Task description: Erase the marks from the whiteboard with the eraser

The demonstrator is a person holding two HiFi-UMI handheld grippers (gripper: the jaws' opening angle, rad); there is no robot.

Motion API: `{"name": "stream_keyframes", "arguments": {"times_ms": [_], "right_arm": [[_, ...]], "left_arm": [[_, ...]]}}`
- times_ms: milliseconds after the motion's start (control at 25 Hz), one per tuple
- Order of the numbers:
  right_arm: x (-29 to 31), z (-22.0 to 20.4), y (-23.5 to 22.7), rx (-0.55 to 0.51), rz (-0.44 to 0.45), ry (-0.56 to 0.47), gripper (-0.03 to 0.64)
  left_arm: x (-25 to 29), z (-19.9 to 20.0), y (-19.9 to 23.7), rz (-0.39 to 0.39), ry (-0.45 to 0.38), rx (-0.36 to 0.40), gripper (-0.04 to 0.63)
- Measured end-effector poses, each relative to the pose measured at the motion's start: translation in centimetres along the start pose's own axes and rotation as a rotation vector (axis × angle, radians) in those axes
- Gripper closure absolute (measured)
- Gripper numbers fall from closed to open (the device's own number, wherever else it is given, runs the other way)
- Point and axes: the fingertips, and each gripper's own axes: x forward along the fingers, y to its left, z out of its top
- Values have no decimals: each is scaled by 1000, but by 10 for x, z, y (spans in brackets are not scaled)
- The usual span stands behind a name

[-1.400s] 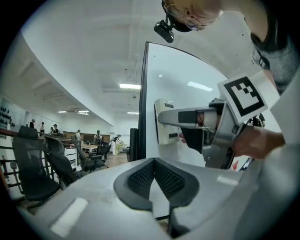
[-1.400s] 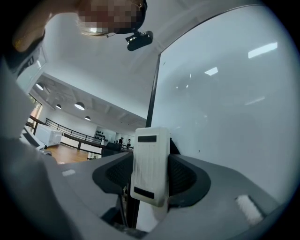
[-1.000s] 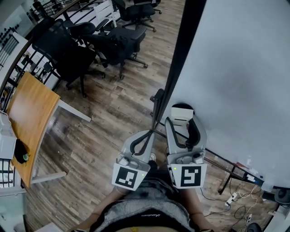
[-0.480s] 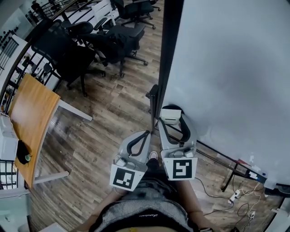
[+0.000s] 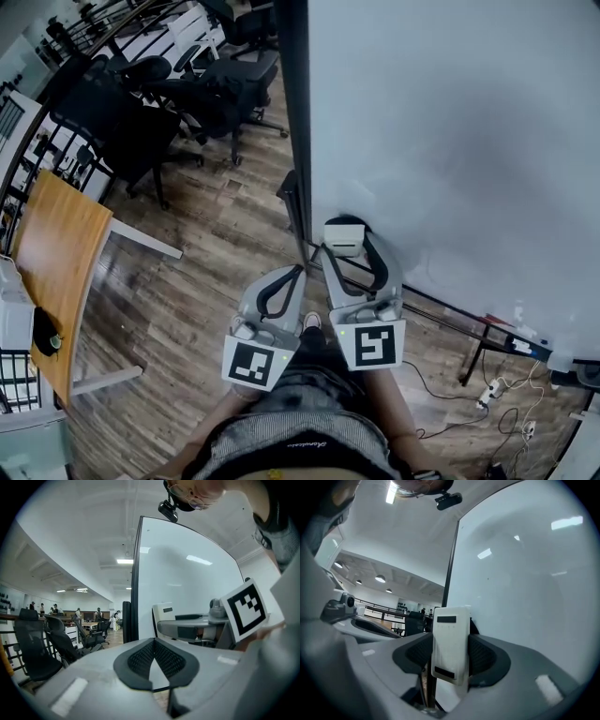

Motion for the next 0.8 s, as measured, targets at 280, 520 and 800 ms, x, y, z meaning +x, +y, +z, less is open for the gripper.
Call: {"name": "stream_keyframes", "arguments": {"times_ms": [280, 520, 800], "right_arm": [[-26, -2, -23, -10, -38, 18, 377], [-51, -4, -44, -20, -67, 37, 377], [-91, -8, -78, -30, -96, 63, 377]], "left_arm": [[12, 7, -31, -56, -13, 7, 592], [22, 13, -60, -89, -10, 12, 592], [35, 16, -107, -107, -2, 13, 592]]}}
